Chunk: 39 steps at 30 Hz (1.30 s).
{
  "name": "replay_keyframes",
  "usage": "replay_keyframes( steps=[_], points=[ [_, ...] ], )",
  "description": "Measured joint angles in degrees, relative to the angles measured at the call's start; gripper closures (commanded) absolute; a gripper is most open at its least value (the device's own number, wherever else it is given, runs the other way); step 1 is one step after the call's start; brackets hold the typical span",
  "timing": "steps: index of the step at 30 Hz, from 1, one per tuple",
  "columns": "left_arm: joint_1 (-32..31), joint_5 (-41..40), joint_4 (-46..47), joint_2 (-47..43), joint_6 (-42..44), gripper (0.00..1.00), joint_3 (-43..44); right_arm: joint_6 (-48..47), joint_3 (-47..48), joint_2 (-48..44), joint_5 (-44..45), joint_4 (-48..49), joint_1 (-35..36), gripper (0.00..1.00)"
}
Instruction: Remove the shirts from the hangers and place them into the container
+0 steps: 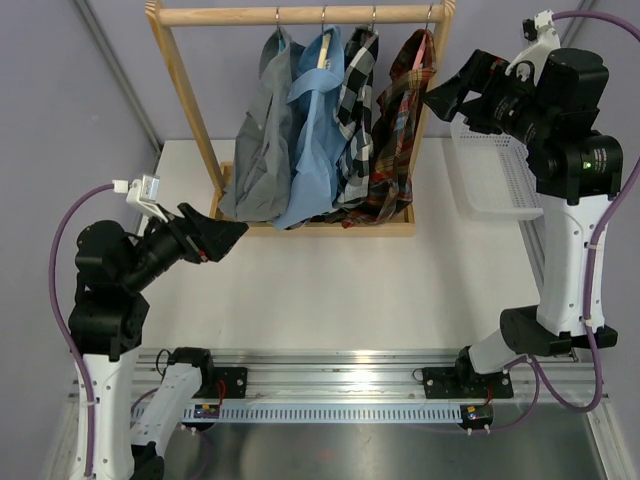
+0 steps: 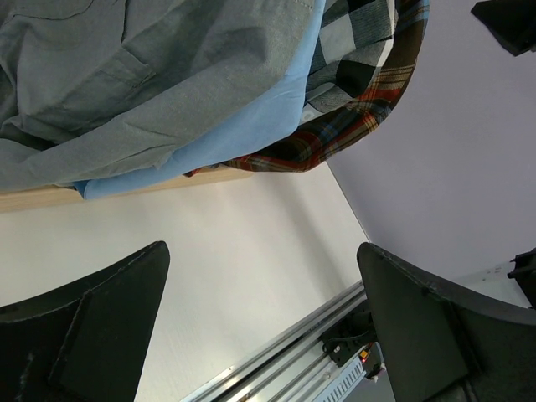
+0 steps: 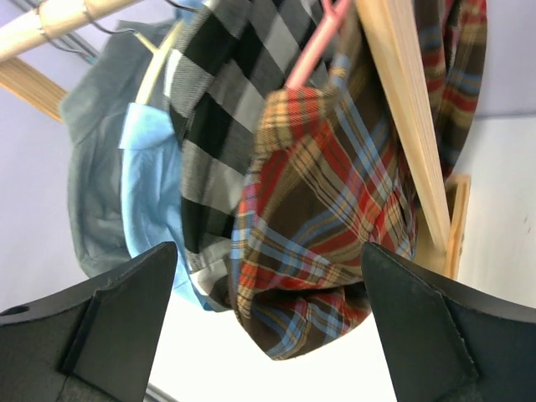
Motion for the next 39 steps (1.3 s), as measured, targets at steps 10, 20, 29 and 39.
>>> replay_keyframes(
  steps=[10,20,29,39],
  points=[
    [0.0,-0.44,-0.13,-0.28,-0.02,0.01,-0.55,-3.04,10.73,8.68,0.74,-3.63,5.31,0.11],
    [0.0,-1.53,-1.25,-1.51,0.04,0.01,-0.63,-4.0,10.95,17.16,12.44,-7.91,13.53,0.18],
    [0.0,-1.7,-1.86,-1.66,0.04,0.01,-2.62,-4.63,10.95,16.63,25.33,-8.02,20.0,0.35],
    [0.0,-1.68,-1.92,-2.25,-0.09,0.01,-4.13,-4.96,9.25,11.52,39.15,-9.92,21.9,0.48]
  ],
)
